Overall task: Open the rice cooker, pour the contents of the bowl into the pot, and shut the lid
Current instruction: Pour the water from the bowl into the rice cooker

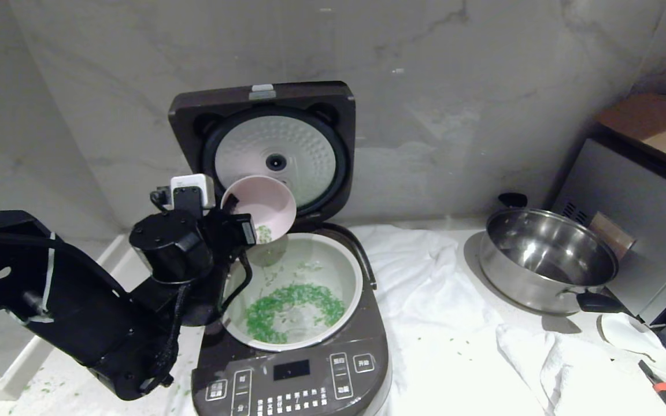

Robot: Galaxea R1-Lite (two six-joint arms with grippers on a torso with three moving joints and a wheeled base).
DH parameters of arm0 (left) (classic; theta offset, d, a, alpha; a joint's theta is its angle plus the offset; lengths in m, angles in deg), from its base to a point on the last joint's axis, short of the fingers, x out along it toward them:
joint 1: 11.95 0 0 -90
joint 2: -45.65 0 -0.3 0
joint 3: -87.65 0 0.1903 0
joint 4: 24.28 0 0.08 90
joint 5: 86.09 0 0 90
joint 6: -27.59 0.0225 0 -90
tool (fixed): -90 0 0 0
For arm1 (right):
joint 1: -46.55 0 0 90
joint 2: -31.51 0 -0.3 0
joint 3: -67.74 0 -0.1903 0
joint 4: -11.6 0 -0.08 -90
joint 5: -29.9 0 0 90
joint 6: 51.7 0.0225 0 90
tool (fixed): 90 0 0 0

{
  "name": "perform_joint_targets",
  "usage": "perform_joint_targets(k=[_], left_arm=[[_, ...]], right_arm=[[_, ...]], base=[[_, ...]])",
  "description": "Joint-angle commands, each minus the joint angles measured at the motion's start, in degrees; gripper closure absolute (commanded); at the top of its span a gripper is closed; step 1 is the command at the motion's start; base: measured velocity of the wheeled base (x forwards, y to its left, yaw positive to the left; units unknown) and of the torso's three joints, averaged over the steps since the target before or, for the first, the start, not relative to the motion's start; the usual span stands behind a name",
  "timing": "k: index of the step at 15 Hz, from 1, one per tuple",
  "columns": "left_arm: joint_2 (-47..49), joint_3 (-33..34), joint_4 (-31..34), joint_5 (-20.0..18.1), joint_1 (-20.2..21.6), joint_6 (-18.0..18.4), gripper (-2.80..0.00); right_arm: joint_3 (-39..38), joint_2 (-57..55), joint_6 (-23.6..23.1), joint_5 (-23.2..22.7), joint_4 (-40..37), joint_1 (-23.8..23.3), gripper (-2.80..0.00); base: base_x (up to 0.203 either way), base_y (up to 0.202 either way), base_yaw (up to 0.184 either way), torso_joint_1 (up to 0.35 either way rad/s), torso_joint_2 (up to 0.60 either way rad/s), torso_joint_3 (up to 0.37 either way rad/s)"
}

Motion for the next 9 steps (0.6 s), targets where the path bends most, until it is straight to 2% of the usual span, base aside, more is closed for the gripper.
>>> perform_joint_targets(k=[1, 3, 5, 7, 9], left_arm=[[-4.23, -0.16, 3.83, -0.65, 1.80, -1.88, 0.00], [-8.40, -0.33, 13.46, -3.32, 2.33, -6.37, 0.00], [-12.23, -0.78, 26.38, -9.15, 4.28, -12.32, 0.00], [-15.52, -1.19, 37.18, -18.03, 8.37, -16.61, 0.00], [-17.03, -0.85, 42.38, -25.23, 12.97, -17.36, 0.00]], right_arm=[[-0.01, 0.04, 0.00, -0.05, -0.03, 0.02, 0.00], [-0.01, 0.04, 0.00, -0.05, -0.03, 0.02, 0.00], [-0.01, 0.04, 0.00, -0.05, -0.03, 0.02, 0.00], [-0.01, 0.04, 0.00, -0.11, -0.03, 0.02, 0.00], [-0.01, 0.04, 0.00, -0.05, -0.03, 0.02, 0.00]], base=[[0.000, 0.000, 0.000, 0.000, 0.00, 0.000], [0.000, 0.000, 0.000, 0.000, 0.00, 0.000], [0.000, 0.000, 0.000, 0.000, 0.00, 0.000], [0.000, 0.000, 0.000, 0.000, 0.00, 0.000], [0.000, 0.000, 0.000, 0.000, 0.00, 0.000]])
